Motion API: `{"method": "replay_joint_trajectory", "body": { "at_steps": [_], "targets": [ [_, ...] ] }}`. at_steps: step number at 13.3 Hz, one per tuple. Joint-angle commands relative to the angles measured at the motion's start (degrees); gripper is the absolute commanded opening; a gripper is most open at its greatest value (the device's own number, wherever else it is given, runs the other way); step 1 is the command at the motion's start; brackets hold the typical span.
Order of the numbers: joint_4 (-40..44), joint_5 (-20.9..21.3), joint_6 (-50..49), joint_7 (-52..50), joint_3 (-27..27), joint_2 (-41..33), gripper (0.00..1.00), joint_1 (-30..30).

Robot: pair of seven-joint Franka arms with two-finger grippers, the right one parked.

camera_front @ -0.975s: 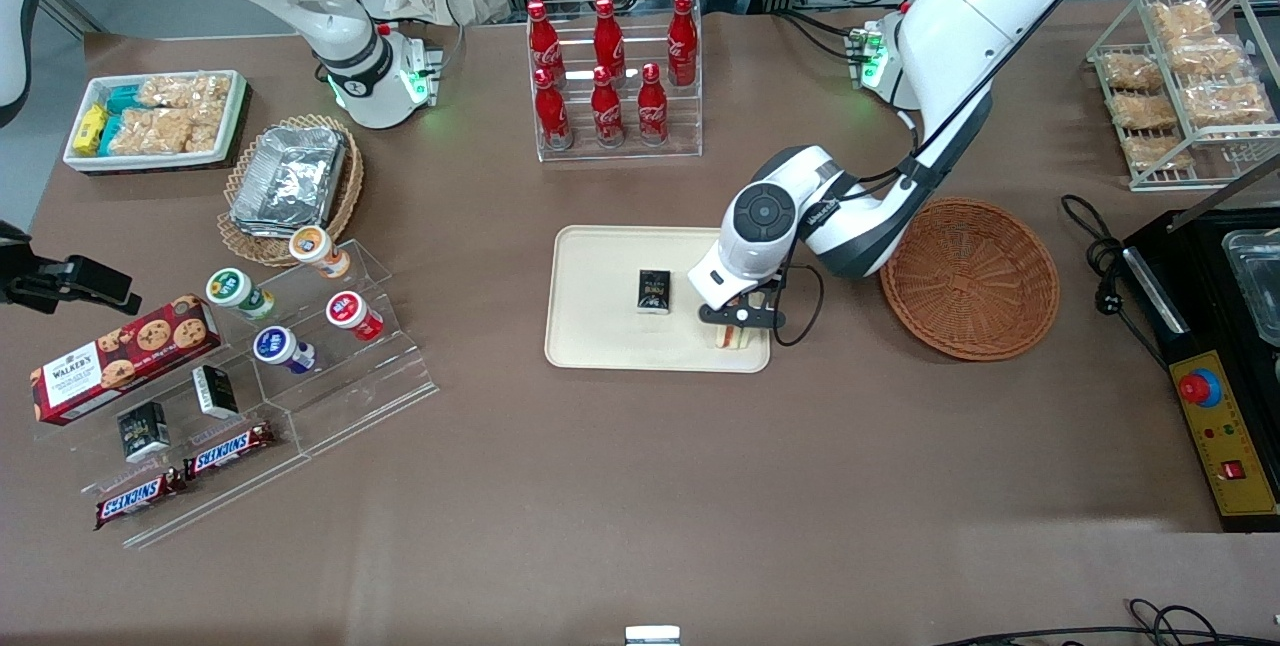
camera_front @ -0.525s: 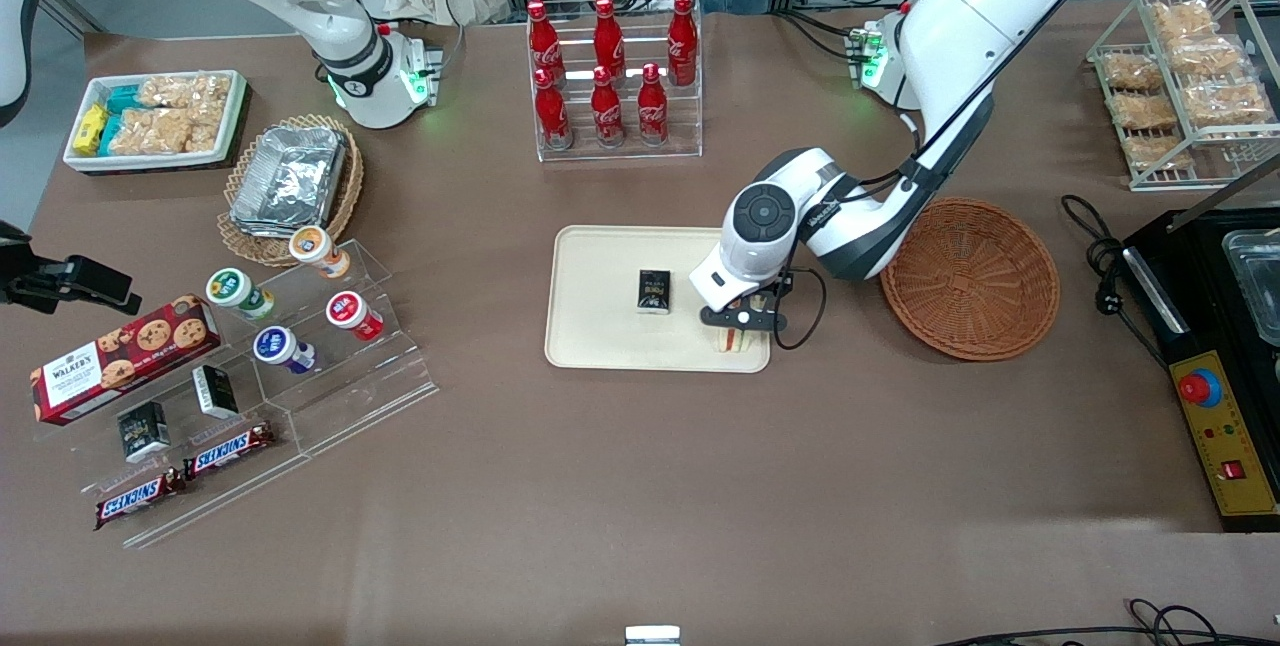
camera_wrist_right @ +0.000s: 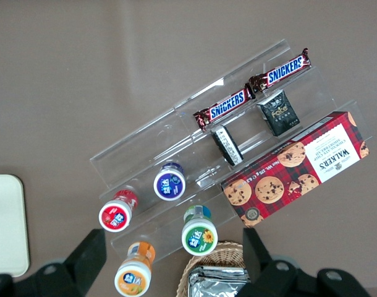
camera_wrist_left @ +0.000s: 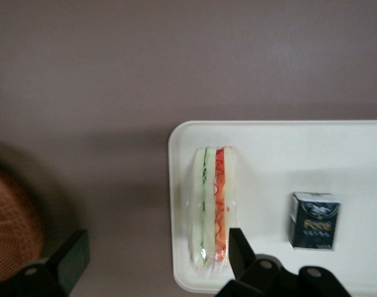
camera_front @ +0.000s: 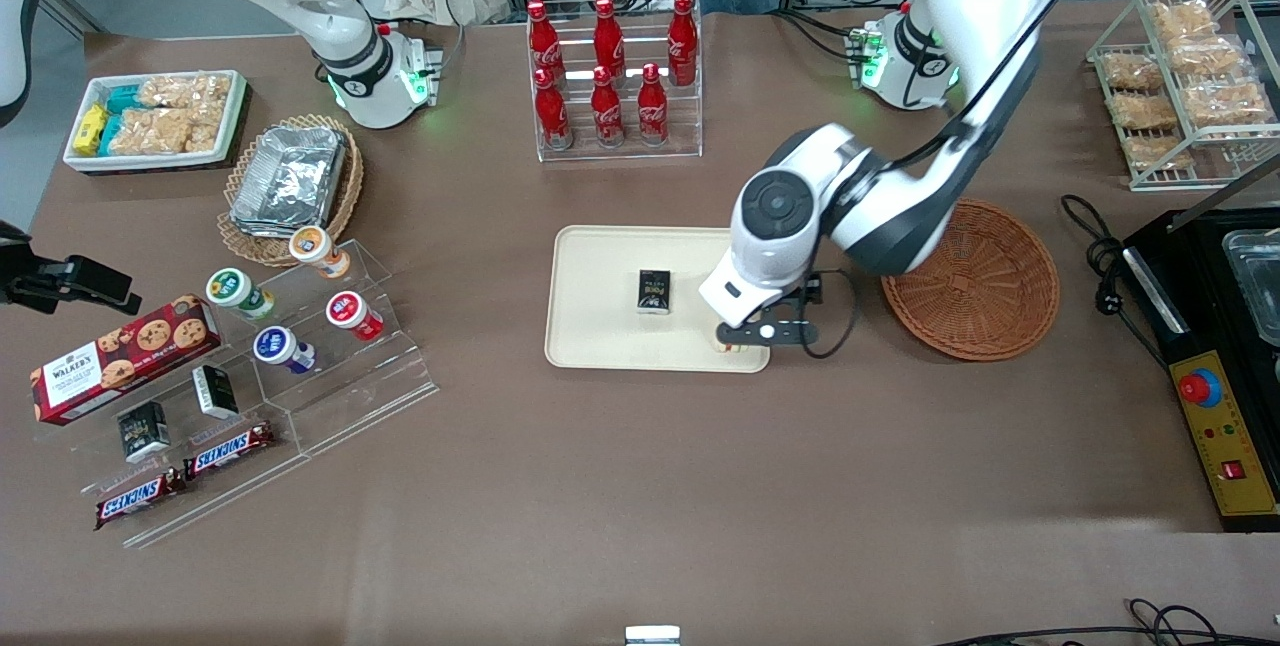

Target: Place sandwich from basket to tray

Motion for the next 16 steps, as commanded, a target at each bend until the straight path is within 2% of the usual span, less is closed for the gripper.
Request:
{"method": "replay_joint_trajectory", "body": {
  "at_steps": [1, 2, 4, 6, 7, 9, 11, 12, 16],
  "targets": [
    [7.5, -3.57, -9.23, 9.77, -0.22, -1.68, 1.0, 4.86],
    [8.73, -4.62, -10.57, 13.47, -0.31, -3.08, 1.0, 7.32],
    [8.57, -12.76, -11.45, 19.28, -0.05, -8.16, 1.0, 13.46],
    [9.09, -13.51, -16.35, 24.55, 0.57, -10.65, 1.0, 16.82],
    [9.1, -14.9, -19.25, 27.1, 3.09, -11.87, 0.99, 17.01],
    [8.05, -18.94, -20.95, 32.56, 12.83, -16.17, 0.99, 13.26],
    [6.47, -19.57, -22.79, 32.93, 25.21, -20.22, 1.0, 5.44],
    [6.46, -20.18, -22.62, 33.63, 27.35, -21.28, 1.0, 4.63],
    [7.51, -19.76, -22.62, 34.16, 28.78, -22.61, 1.0, 2.26]
  ]
}}
